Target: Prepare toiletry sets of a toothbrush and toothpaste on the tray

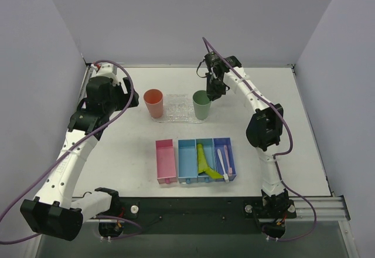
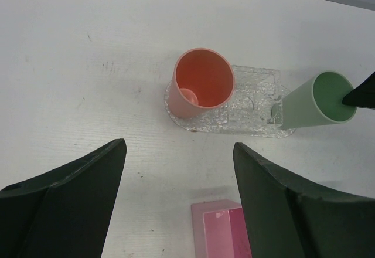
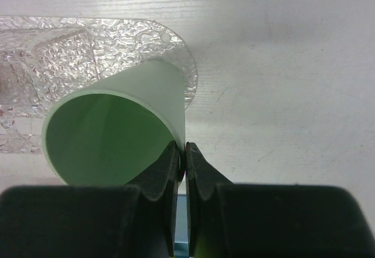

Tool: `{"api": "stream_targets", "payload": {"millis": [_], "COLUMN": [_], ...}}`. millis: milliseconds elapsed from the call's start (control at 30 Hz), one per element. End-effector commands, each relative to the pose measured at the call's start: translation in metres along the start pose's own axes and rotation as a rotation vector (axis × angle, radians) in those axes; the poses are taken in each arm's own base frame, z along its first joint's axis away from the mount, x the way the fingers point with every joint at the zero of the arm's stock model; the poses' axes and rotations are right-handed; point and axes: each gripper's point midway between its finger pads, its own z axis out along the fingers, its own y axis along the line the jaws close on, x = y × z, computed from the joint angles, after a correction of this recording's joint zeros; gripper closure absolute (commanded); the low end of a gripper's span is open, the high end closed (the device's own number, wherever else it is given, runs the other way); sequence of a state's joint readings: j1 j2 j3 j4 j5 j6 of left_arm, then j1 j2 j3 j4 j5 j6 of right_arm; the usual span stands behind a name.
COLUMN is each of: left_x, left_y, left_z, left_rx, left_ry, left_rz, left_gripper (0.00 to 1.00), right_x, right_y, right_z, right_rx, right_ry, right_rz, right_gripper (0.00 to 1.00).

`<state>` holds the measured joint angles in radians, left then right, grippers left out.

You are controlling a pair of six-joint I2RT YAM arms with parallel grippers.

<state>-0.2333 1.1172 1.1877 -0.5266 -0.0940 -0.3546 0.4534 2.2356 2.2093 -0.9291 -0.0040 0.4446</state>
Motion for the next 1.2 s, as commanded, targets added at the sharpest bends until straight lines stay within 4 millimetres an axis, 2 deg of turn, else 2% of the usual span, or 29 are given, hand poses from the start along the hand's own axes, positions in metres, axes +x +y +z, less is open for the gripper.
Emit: {"api": "stream_targets", "payload": {"millis": [0,567,1167], "left_x": [-0.020,-0.018,-0.019], "left_y": [-0.003,-0.001,-0.002], "left_z": [-0.002,-0.001,-0.003], "left_rx": [0.007,0.003,0.012], "left_ry": [-0.058,-0.053,-0.057], "left_rz": [0.001,0.001,0.007], "left_gripper": [0.16,0.16,0.16], "right_x": [0.001,-0.002,-0.015], "right_y": [-0.004,-0.004,0.004], "right_z": [-0.006,-0.007,-0.021], "right_rx": [0.037,0.038,-0.006], "right_ry": [0.000,-0.007,-0.064], "right_rz": [-0.013,-0.008,0.011], "right_gripper": [1.00,0.84,0.78]}}
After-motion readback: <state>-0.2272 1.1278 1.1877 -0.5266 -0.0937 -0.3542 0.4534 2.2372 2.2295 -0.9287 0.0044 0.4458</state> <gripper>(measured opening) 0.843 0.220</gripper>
